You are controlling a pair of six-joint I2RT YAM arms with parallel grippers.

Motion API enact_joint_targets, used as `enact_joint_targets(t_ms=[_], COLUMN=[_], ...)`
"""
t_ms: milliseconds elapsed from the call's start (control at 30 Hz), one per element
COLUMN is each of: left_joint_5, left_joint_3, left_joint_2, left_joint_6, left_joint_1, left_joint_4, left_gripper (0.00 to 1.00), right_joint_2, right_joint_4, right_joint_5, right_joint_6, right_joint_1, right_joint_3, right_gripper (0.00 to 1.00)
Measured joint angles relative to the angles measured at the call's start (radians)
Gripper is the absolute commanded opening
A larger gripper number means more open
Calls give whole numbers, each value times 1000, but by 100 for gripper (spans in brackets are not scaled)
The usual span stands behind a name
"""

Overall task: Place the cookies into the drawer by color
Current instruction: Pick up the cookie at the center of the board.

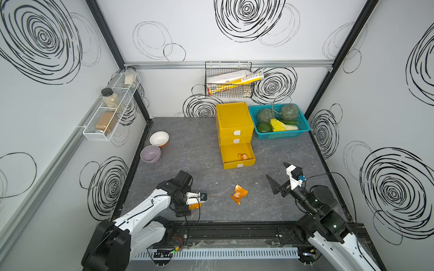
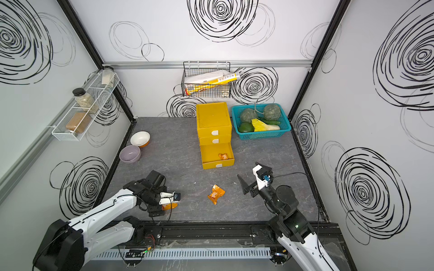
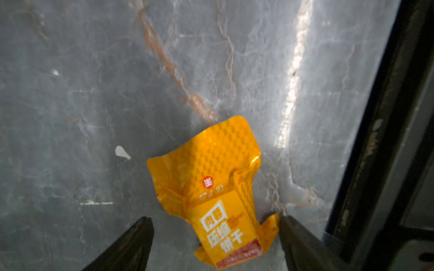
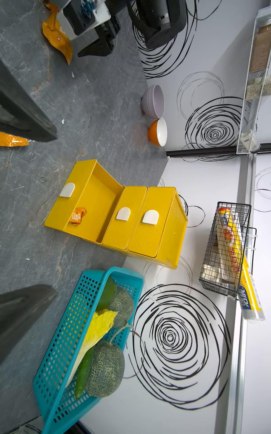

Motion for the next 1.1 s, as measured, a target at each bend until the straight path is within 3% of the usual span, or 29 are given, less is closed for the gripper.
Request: enact_joint_targets(t_ms=[200, 567, 867, 1100], left_joint_5=[4, 16, 51, 108], left_joint_3=[27, 63, 134, 317], left_joint_2=[83, 140, 161, 248], left_joint_6=[0, 7, 19, 4], left_joint_1=[-5, -6, -6, -8], left_joint_4=[0, 32, 79, 141], left_gripper=[54, 33, 31, 31], right_joint_2=[-8, -18, -20, -25], right_joint_4=[0, 6, 9, 19], right_joint_5=[0, 4, 16, 22], right_joint_6=[0, 0, 0, -3], right_joint_1=[0, 0, 0, 0], right_joint_3=[0, -4, -8, -10], right_gripper=[100, 100, 100, 100])
